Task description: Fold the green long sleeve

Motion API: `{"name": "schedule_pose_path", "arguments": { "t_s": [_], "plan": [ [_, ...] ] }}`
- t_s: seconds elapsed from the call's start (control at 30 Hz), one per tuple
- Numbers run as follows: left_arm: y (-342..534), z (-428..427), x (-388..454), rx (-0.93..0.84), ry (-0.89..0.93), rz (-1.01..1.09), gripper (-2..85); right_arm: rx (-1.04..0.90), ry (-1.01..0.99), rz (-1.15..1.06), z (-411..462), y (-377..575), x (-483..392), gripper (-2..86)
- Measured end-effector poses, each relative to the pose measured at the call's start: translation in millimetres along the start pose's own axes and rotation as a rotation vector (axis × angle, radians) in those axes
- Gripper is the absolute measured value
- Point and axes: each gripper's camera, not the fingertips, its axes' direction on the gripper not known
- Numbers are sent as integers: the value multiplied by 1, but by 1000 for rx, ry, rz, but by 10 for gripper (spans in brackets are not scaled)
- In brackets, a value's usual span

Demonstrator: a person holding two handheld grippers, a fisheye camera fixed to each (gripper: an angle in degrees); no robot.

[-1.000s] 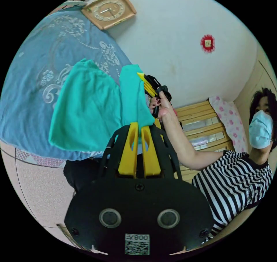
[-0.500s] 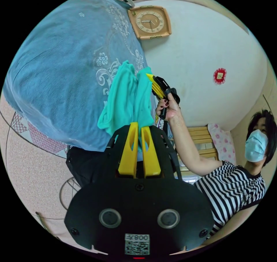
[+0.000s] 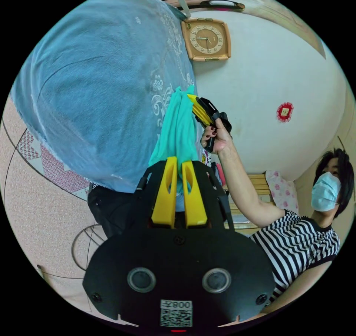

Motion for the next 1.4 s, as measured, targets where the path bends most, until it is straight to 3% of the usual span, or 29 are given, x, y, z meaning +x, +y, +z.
{"name": "schedule_pose_path", "arguments": {
  "t_s": [0.27,0.47,0.73,1.0,1.07,1.4],
  "plan": [
    [-2,-48,0,37,4,-52,26,-17,-70,-55,-5,14,-26,55],
    [0,-73,17,48,-33,-39,21,75,-88,-172,-64,64,-52,66],
    [12,-99,57,112,-58,52,5,185,142,-164,-143,250,-50,83],
    [13,-35,113,-90,-89,224,8,147,374,-165,-126,371,-76,93],
    [10,-12,121,-138,-173,250,8,135,422,-190,-122,384,-84,95],
    [11,30,121,-167,-309,177,3,112,531,-229,-134,427,-102,59]
  ]
}}
